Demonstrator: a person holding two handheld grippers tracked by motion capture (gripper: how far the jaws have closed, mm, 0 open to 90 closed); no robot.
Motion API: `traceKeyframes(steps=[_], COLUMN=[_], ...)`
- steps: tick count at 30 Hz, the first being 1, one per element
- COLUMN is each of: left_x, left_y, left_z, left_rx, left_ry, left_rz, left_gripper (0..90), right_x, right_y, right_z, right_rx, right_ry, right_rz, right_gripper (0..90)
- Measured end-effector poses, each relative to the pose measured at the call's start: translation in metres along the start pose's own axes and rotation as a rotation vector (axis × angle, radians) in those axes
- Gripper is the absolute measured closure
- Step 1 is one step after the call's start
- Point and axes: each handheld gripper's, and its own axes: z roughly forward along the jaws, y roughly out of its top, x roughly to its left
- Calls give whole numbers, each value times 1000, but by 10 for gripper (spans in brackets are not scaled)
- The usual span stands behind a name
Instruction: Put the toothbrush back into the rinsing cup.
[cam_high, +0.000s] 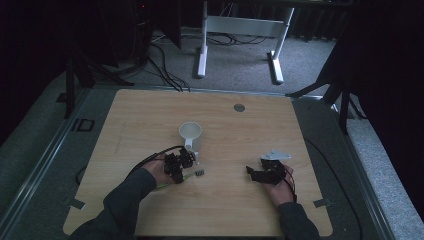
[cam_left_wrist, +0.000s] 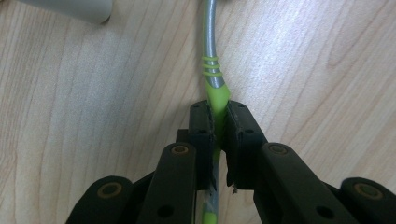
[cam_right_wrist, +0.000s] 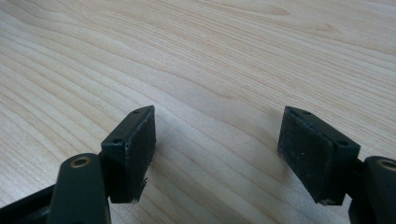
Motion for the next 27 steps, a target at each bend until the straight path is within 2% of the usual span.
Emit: traceKeyframes(steps=[4, 7, 11, 27], left_x=[1, 2, 2, 1], left_y=[-2, -4, -5, -9], left_z=[-3, -8, -14, -28], left_rx=[-17, -52, -93, -168], left_ry=[0, -7, -4, 2], left_rz=[-9, -23, -15, -19], left_gripper=[822, 822, 822, 822], right_x=[0, 0, 0, 0], right_y=[0, 0, 0, 0], right_z=[0, 0, 0, 0], right_rx=[0, 0, 0, 0], right_ry=[0, 0, 0, 0], right_rz=[0, -1, -1, 0], right_gripper=[273, 273, 273, 274])
